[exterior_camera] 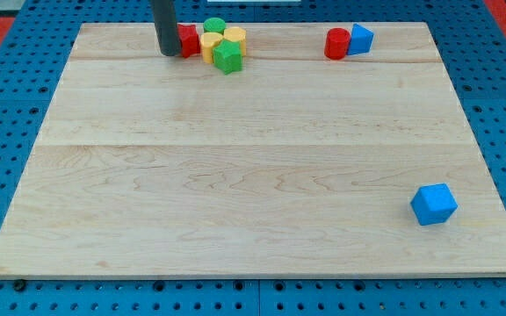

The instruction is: Push the blue cube to the green star

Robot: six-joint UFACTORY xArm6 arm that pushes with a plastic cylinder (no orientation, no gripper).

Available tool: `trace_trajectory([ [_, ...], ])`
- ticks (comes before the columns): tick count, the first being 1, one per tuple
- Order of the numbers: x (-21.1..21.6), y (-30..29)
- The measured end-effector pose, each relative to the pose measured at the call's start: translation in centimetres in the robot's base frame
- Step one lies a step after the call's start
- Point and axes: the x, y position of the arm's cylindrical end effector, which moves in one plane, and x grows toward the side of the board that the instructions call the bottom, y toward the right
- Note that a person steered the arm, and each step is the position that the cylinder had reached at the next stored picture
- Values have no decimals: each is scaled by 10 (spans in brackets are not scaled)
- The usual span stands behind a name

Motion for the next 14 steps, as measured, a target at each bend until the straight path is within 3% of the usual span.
trace_trajectory([
  [1, 1, -19],
  [2, 60, 26],
  [3, 147, 119],
  [5, 189, 360],
  [6, 207, 443],
  [7, 287, 431],
  [8, 305, 355],
  [10, 258, 227],
  [11, 256, 176],
  [14, 204, 247],
])
